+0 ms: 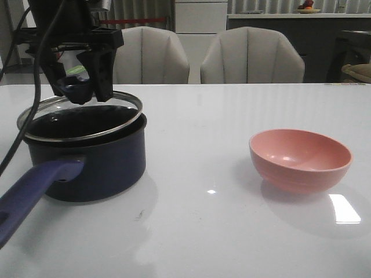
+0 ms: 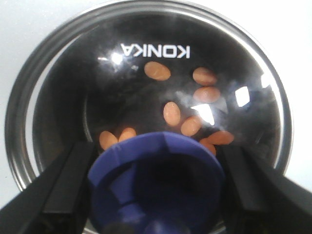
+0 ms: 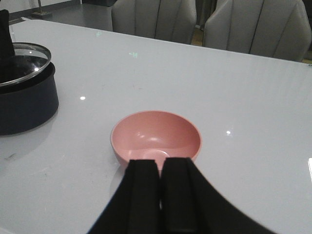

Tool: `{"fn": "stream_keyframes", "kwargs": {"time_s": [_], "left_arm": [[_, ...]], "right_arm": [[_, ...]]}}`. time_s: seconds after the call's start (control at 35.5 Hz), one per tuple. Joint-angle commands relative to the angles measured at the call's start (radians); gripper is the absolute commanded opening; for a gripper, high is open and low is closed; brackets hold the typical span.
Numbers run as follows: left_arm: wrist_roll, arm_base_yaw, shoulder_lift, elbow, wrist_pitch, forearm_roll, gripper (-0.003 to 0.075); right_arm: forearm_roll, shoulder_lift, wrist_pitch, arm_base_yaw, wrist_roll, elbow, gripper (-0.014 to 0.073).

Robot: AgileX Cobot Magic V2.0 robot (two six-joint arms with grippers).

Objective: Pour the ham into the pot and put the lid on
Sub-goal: 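Lower the lid onto the pot and open the left gripper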

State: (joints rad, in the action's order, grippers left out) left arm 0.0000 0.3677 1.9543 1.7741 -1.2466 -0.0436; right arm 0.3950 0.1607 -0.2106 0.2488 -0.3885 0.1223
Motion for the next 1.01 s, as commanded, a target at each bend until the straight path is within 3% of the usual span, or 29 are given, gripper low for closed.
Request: {"fn": "stream_keyframes", "kwargs": {"time_s": [0.0,0.79,0.9,0.99], "left_arm": [[0.016,0.008,-0.058,0.024,-0.023,-0.017,0.0333],[0.016,0.008,-0.013,0.024,-0.023,-0.031,0.0339],[0.016,0.008,-0.011,0.024,-0.023,-0.031,0.0383],[0.016,0.008,-0.011,0.024,-0.023,-0.031,0.0466]], "right_arm": [[0.008,0.008,0.072,0.002,-0.002,0.025,0.0146],[0.008,0.008,0.072,0.002,-0.002,0.025,0.0146],[0.008,0.008,0.072,0.002,-0.002,0.025,0.0146],[0.008,0.008,0.072,0.002,-0.002,0.025,0.0146]]}}
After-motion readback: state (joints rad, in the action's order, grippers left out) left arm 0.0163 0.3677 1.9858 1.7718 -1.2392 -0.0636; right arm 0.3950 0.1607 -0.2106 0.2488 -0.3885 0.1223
